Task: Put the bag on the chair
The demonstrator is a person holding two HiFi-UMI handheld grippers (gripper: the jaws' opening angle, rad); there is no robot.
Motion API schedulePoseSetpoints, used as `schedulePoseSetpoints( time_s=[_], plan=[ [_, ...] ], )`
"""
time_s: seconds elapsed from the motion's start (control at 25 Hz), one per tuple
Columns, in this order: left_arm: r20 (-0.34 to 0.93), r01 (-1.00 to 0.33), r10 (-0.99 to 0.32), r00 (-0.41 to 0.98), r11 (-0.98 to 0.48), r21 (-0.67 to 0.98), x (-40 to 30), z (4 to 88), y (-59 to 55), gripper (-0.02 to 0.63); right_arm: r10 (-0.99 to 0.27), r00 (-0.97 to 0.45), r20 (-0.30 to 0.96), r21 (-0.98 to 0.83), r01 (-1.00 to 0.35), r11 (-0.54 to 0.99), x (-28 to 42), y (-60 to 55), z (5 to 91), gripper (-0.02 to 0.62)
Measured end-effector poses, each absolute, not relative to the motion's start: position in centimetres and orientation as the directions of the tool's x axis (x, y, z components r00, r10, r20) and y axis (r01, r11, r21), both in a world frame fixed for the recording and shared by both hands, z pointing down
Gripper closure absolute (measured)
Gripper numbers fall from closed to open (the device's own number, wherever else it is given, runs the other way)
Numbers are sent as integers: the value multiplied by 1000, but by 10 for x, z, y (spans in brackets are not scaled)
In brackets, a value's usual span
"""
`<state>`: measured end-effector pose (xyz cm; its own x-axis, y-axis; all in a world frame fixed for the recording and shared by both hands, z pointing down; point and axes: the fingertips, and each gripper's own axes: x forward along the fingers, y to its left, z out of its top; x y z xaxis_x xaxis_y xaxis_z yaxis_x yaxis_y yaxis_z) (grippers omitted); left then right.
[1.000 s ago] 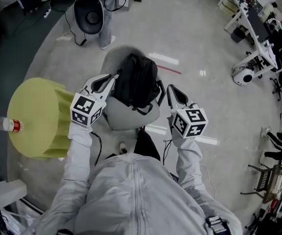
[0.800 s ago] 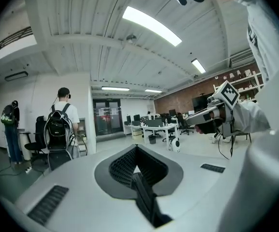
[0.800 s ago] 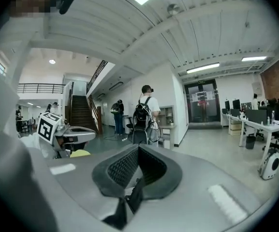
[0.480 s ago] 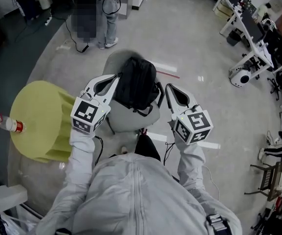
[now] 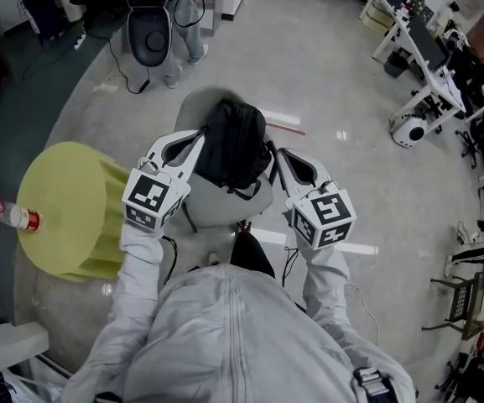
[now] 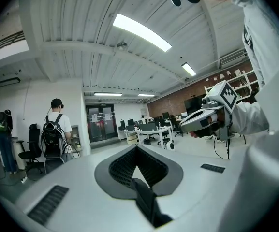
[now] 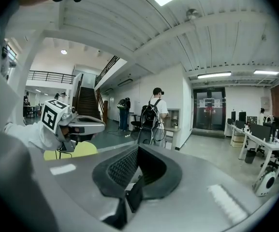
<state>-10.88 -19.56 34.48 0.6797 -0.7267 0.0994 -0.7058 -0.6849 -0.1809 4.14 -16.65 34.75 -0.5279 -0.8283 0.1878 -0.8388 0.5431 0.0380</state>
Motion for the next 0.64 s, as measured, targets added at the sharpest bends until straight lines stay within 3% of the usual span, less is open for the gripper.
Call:
schedulePoseSetpoints(
  time_s=[0.64],
  plan=[
    [117,-713,-731,672,-682,-163,-116,363,-207,601,-830,-517,210,35,-844,535,39,-177,365,588]
  ],
)
